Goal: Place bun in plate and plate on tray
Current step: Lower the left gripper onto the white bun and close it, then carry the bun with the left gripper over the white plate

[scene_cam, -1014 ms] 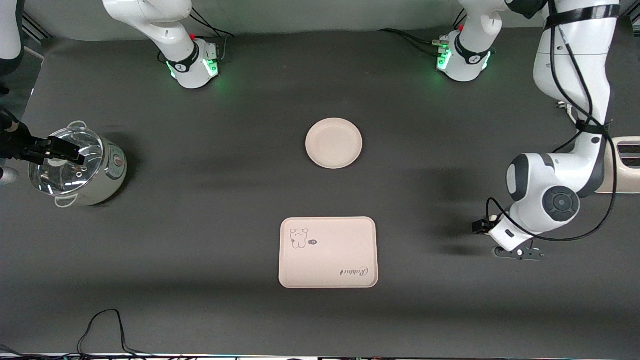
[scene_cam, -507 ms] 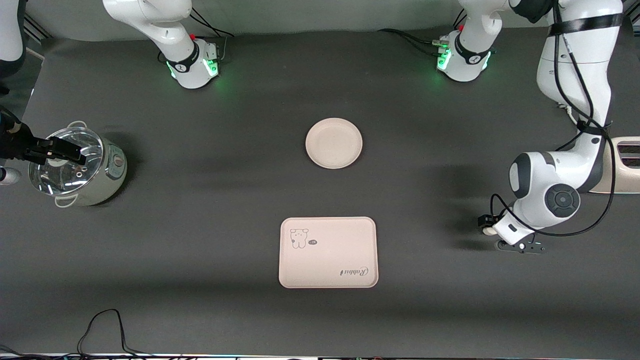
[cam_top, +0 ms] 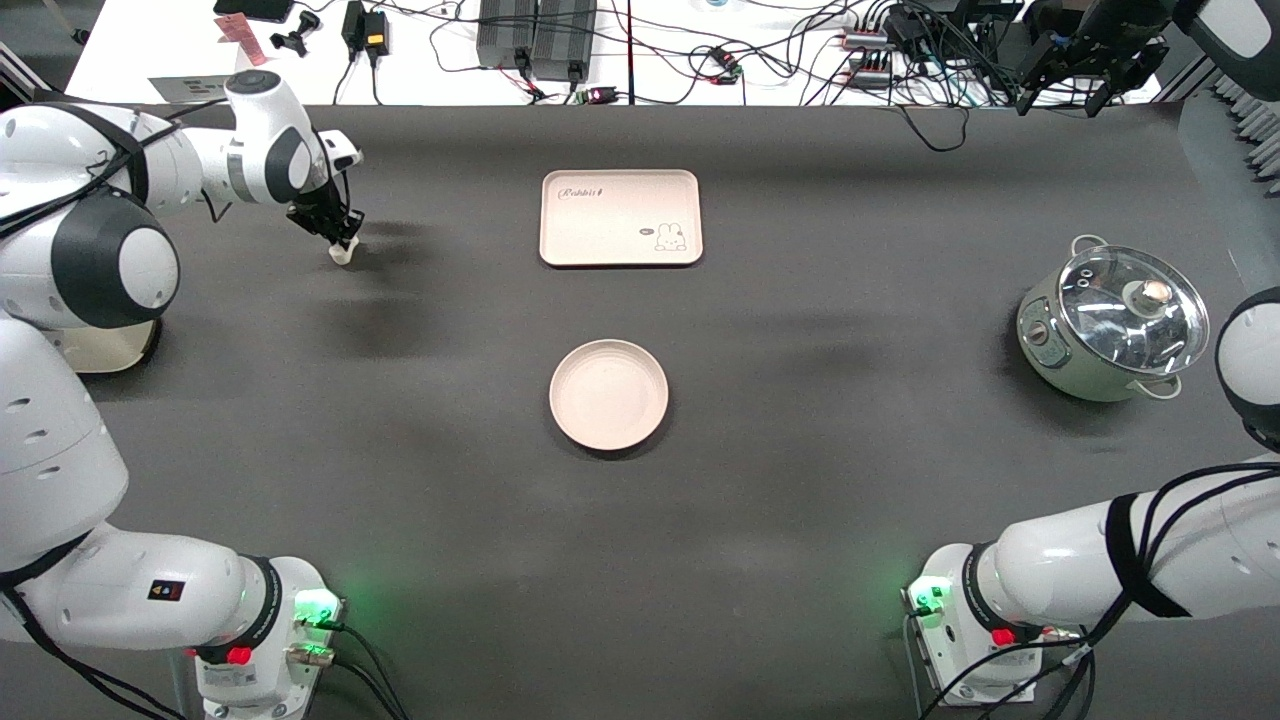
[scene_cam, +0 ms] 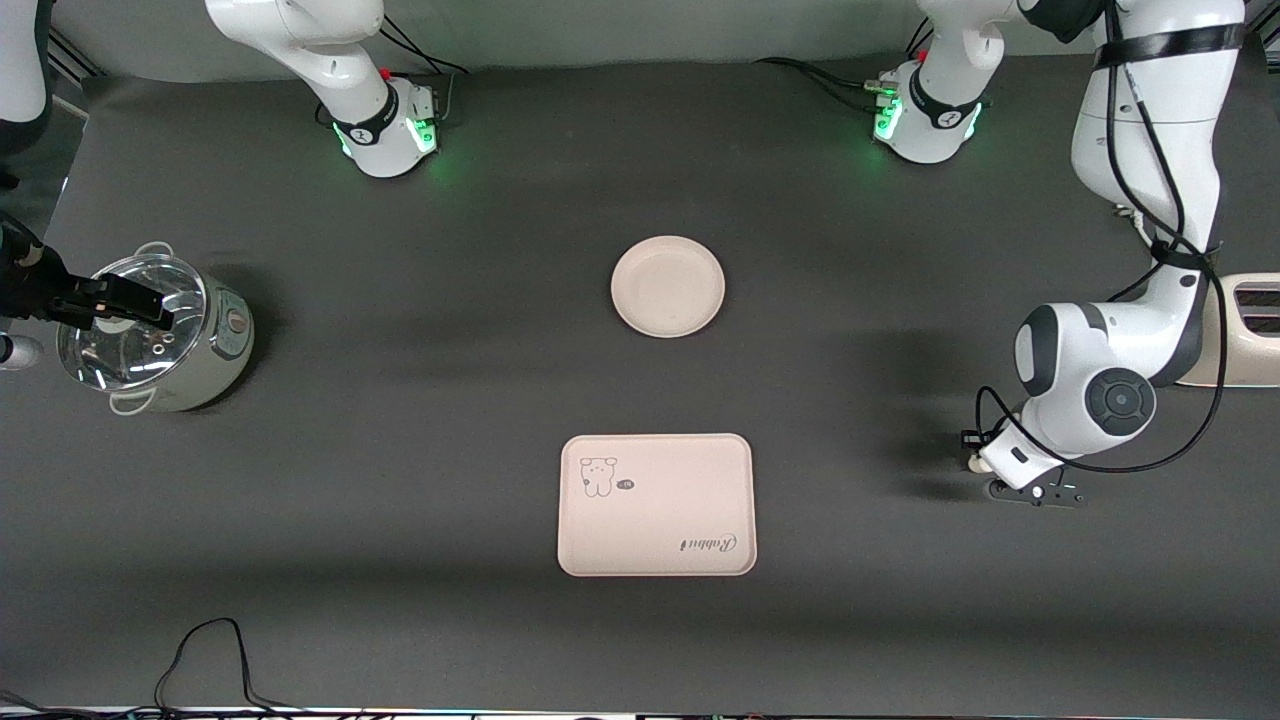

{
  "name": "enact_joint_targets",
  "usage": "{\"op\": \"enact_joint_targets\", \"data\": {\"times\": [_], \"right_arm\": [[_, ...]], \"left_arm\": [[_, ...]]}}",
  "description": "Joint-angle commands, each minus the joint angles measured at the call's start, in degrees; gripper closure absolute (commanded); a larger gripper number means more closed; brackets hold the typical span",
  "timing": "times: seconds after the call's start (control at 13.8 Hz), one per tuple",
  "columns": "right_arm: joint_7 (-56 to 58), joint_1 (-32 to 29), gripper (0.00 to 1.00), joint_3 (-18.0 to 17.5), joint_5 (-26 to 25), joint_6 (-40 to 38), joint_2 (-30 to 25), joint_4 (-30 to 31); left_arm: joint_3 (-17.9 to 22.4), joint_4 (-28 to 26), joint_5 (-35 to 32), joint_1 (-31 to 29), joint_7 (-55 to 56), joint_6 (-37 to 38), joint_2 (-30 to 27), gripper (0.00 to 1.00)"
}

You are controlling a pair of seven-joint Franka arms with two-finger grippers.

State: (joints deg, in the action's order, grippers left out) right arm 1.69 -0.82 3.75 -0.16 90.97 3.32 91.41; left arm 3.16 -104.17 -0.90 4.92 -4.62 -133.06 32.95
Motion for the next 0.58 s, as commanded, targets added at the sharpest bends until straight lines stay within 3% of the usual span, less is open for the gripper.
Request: {"op": "enact_joint_targets", "data": {"times": [0.0, 0.14, 0.29, 0.51], "right_arm": [[-0.55, -0.67, 0.00, 0.21, 0.77, 0.08, -0.60, -0.35], [-0.64, -0.50, 0.00, 0.12, 0.77, 0.87, -0.51, -0.27], [-0.46, -0.41, 0.00, 0.12, 0.86, 1.74, -0.42, -0.18], [-0.55, -0.15, 0.00, -0.06, 0.77, 1.58, -0.51, -0.27]], "left_arm": [[-3.23, 3.34, 4.04, 0.35, 0.84, 13.65, -7.79, 1.00], [-6.48, 5.90, 10.02, 0.87, 4.16, 22.37, -11.92, 1.00], [-10.00, 5.82, 10.13, 3.76, 13.10, 23.98, -15.79, 1.00], [-11.60, 5.91, 8.39, 15.78, 34.36, 21.89, -16.87, 1.00]]}}
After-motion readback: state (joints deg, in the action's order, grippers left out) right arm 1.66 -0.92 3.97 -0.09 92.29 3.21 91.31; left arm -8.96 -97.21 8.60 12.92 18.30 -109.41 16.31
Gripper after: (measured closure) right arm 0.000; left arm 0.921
